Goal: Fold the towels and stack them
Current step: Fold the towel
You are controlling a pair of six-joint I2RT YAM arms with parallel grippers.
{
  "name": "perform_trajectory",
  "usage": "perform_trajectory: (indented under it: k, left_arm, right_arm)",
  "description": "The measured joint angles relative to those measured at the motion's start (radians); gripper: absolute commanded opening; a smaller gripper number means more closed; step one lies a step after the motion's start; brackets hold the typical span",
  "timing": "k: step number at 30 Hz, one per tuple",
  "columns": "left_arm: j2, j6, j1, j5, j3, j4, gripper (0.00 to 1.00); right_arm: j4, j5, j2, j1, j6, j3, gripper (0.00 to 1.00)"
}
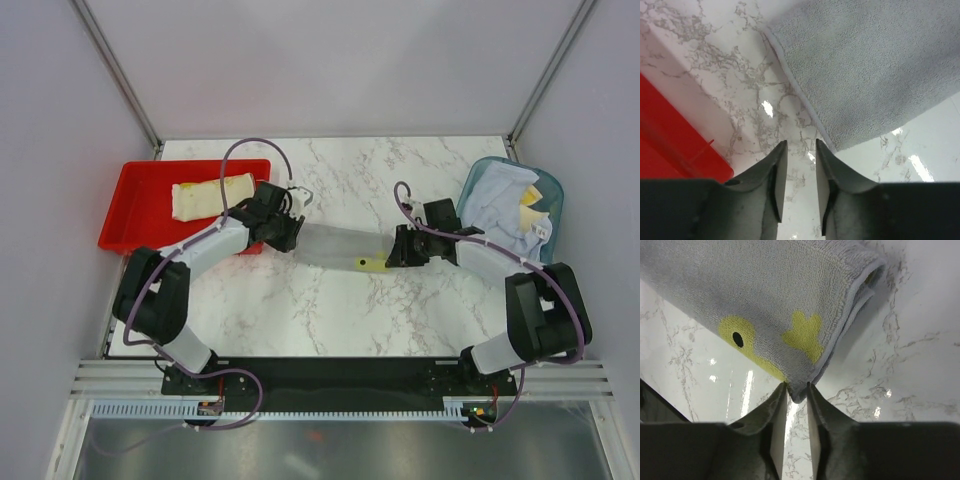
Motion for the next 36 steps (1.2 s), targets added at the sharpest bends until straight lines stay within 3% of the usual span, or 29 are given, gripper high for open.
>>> perform_trajectory:
  k: [5,8,11,15,19,28,36]
  left_arm:
    - [-0.042,-0.016,0.000,-0.065,0.018,-0.071,0.43]
    - [-0.060,-0.059,-0.010,-0.068,0.054,-0.106,0.43]
    - [-0.093,-0.125,-0.032,-0.023,0.069,-0.104,0.40]
    - [-0.110,-0.198,-0.060,0.043,0.055,-0.071,0.38]
    - [-0.090,-0.274,-0.066,0.061,-0.013,-0.031,0.30]
    - [0.067,-0.403,-0.065,-0.080,-0.011,-0.055,0.31]
    - [0.064,-0.430,-0.065,-0.114,0.200,-0.128,0.37]
  right_arm:
    - [-0.052,0.000,-0.063,0.000,0.023,0.000,0.39]
    - [-0.072,-0.005,-0.093,0.000,0.050,0.010,0.36]
    - [-0.068,-0.006,-0.093,0.001,0.100,0.026,0.24]
    - [0.024,0.002,-0.088,0.012,0.219,0.011,0.25]
    - [0.184,-0.002,-0.054,0.026,0.324,-0.060,0.24]
    - [0.289,0.032,0.043,0.032,0.360,-0.152,0.24]
    - [0.294,0.027,-0.035,0.032,0.362,-0.137,0.24]
